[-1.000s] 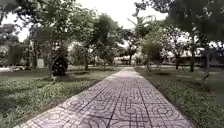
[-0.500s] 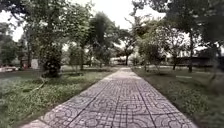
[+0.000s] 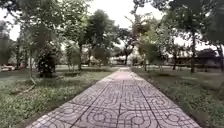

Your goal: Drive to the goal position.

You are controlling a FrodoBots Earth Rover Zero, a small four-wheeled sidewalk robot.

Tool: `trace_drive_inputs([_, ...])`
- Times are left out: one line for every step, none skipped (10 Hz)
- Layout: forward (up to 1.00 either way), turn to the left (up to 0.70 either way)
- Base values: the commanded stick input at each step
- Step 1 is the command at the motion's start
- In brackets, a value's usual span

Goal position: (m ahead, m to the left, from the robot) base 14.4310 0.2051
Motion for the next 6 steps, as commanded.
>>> trace_drive_inputs([0.7, -0.27])
trace_drive_inputs([0.7, 0.0])
trace_drive_inputs([0.7, 0.0])
trace_drive_inputs([0.7, 0.0])
trace_drive_inputs([0.7, 0.0])
trace_drive_inputs([0.0, 0.0])
